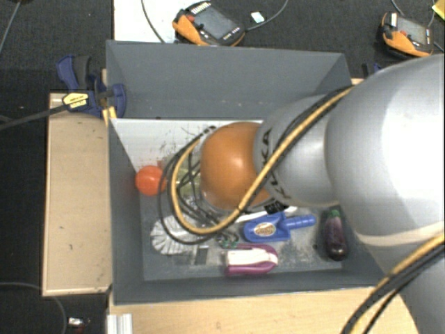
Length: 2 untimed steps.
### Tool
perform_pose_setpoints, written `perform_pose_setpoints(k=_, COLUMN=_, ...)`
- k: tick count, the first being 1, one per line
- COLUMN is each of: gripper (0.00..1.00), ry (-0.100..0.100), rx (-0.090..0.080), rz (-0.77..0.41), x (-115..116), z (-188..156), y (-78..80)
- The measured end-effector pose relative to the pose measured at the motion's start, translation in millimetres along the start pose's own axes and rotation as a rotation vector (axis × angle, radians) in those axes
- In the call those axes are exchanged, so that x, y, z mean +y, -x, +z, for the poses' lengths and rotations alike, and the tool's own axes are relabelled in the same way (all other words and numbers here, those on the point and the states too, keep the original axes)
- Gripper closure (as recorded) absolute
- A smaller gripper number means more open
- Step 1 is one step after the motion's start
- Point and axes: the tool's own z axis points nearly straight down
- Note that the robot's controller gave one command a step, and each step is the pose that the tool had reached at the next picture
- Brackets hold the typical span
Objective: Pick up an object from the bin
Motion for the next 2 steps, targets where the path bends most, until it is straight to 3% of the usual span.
perform_pose_setpoints(k=1, gripper=0.0, ry=0.007, rx=-0.01, rz=0.012, x=-0.5, z=-0.2, y=-3.6)
perform_pose_setpoints(k=2, gripper=0.0, ry=0.003, rx=-0.005, rz=0.009, x=0.2, z=-0.8, y=0.5)
